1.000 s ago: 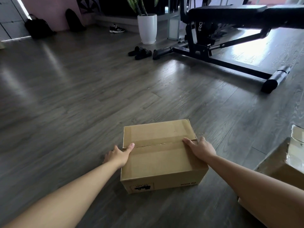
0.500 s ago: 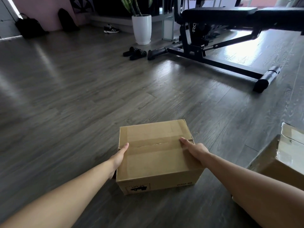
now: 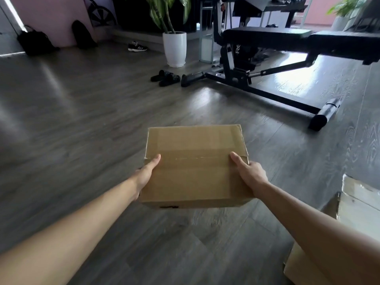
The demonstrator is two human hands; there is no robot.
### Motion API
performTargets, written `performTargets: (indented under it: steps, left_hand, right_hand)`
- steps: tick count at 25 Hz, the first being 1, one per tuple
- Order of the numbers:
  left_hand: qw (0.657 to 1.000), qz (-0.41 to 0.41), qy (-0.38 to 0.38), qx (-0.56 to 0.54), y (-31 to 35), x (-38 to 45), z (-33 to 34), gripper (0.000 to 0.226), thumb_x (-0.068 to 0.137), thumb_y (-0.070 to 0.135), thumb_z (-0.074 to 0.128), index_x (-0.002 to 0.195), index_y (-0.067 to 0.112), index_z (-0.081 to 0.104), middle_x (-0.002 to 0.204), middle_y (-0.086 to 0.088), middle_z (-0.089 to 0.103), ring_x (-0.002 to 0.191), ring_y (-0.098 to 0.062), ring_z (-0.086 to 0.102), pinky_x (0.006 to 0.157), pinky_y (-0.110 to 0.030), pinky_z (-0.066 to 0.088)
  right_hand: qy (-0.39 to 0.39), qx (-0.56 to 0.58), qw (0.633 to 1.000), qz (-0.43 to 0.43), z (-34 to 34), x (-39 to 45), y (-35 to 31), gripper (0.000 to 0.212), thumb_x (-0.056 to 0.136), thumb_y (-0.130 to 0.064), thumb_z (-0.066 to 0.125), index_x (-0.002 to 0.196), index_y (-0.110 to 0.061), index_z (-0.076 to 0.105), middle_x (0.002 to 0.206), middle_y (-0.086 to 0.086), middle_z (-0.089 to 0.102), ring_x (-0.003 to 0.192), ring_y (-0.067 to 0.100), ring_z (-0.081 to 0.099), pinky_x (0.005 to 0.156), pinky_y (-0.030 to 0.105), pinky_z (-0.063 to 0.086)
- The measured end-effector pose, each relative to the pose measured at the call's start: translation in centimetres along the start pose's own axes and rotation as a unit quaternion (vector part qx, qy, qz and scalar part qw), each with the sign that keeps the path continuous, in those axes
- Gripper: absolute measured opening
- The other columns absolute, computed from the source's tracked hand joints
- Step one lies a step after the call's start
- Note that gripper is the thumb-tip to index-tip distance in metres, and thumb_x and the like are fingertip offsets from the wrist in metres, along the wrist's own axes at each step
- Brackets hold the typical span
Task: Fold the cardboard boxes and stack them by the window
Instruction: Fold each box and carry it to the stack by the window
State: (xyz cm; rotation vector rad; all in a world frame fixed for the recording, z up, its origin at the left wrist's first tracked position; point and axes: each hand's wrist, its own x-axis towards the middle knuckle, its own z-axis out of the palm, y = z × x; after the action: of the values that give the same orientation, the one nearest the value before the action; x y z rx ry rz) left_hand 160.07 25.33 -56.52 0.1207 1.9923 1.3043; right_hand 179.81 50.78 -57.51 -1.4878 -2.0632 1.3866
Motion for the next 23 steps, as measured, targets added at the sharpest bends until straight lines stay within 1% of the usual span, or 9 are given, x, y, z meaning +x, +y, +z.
performTargets:
  steps: [3, 5, 8, 11, 14, 16, 19, 22, 23]
  left_hand:
    - [0.998, 0.048, 0.008, -0.045, 6.5, -0.8, -0.8, 0.106, 0.058, 0.087, 0.060, 0.143, 0.024, 0.054, 0.144, -0.008, 0.055, 0.132, -0.029, 0.052, 0.114, -0.048, 0.038]
    - [0.994, 0.083, 0.030, -0.066, 11.9, -2.5, -1.8, 0.109, 0.056, 0.090, 0.060, 0.145, 0.028, 0.051, 0.146, -0.005, 0.053, 0.134, -0.027, 0.050, 0.115, -0.048, 0.036]
    - [0.990, 0.100, 0.042, -0.087, 21.0, -7.7, -3.9, 0.117, 0.047, 0.094, 0.064, 0.145, 0.032, 0.049, 0.147, -0.003, 0.051, 0.136, -0.027, 0.047, 0.115, -0.051, 0.035]
    - [0.987, 0.101, 0.066, -0.107, 30.7, -13.9, -6.3, 0.107, 0.048, 0.092, 0.066, 0.137, 0.032, 0.058, 0.138, -0.003, 0.059, 0.128, -0.029, 0.055, 0.109, -0.052, 0.043]
    - [0.982, 0.123, 0.088, -0.117, 41.5, -21.6, -8.7, 0.106, 0.049, 0.092, 0.066, 0.137, 0.032, 0.059, 0.139, -0.003, 0.059, 0.130, -0.028, 0.053, 0.112, -0.050, 0.040]
    - [0.972, 0.146, 0.127, -0.136, 48.3, -26.8, -10.8, 0.098, 0.058, 0.086, 0.067, 0.138, 0.029, 0.058, 0.140, -0.002, 0.058, 0.131, -0.025, 0.052, 0.114, -0.047, 0.037]
    - [0.953, 0.195, 0.187, -0.134, 56.2, -33.0, -14.2, 0.073, 0.078, 0.071, 0.068, 0.135, 0.027, 0.060, 0.140, -0.001, 0.058, 0.131, -0.021, 0.051, 0.117, -0.045, 0.033]
    - [0.951, 0.186, 0.210, -0.127, 61.2, -39.6, -19.2, 0.075, 0.079, 0.070, 0.065, 0.138, 0.023, 0.059, 0.142, 0.001, 0.055, 0.131, -0.019, 0.050, 0.117, -0.039, 0.031]
    - [0.949, 0.177, 0.230, -0.127, 61.9, -41.9, -21.2, 0.078, 0.080, 0.072, 0.063, 0.140, 0.022, 0.057, 0.142, 0.004, 0.053, 0.130, -0.018, 0.048, 0.115, -0.035, 0.031]
  right_hand:
    - [0.034, 0.007, 0.998, -0.058, -2.7, 0.1, -6.6, 0.074, 0.074, -0.087, 0.049, 0.102, -0.022, 0.071, 0.105, 0.005, 0.070, 0.101, 0.029, 0.065, 0.096, 0.045, 0.052]
    - [0.048, 0.021, 0.995, -0.086, -5.8, -0.7, -12.3, 0.070, 0.075, -0.086, 0.049, 0.098, -0.024, 0.070, 0.103, 0.002, 0.071, 0.101, 0.027, 0.065, 0.097, 0.044, 0.051]
    - [0.055, 0.029, 0.993, -0.097, -11.7, -3.5, -21.1, 0.069, 0.073, -0.087, 0.048, 0.093, -0.025, 0.069, 0.098, -0.001, 0.071, 0.098, 0.025, 0.065, 0.095, 0.044, 0.052]
    - [0.063, 0.042, 0.991, -0.108, -18.1, -7.2, -30.4, 0.065, 0.073, -0.086, 0.049, 0.093, -0.028, 0.070, 0.095, -0.004, 0.071, 0.095, 0.023, 0.065, 0.094, 0.043, 0.052]
    - [0.056, 0.043, 0.990, -0.124, -25.3, -11.8, -41.1, 0.065, 0.073, -0.086, 0.049, 0.094, -0.028, 0.070, 0.095, -0.004, 0.071, 0.095, 0.022, 0.066, 0.094, 0.044, 0.052]
    - [0.048, 0.045, 0.989, -0.131, -29.8, -14.9, -48.6, 0.068, 0.073, -0.086, 0.049, 0.094, -0.025, 0.070, 0.095, -0.003, 0.072, 0.094, 0.023, 0.066, 0.093, 0.044, 0.053]
    - [0.037, 0.042, 0.986, -0.155, -34.3, -18.7, -57.8, 0.065, 0.076, -0.084, 0.051, 0.088, -0.023, 0.069, 0.092, 0.000, 0.072, 0.091, 0.025, 0.067, 0.090, 0.043, 0.053]
    - [0.022, 0.046, 0.981, -0.189, -35.7, -23.4, -65.7, 0.066, 0.075, -0.086, 0.049, 0.088, -0.024, 0.069, 0.086, -0.005, 0.069, 0.088, 0.022, 0.066, 0.081, 0.037, 0.051]
    - [0.009, 0.049, 0.978, -0.203, -35.4, -25.2, -68.1, 0.068, 0.074, -0.087, 0.049, 0.090, -0.024, 0.069, 0.086, -0.006, 0.068, 0.088, 0.022, 0.065, 0.081, 0.037, 0.051]
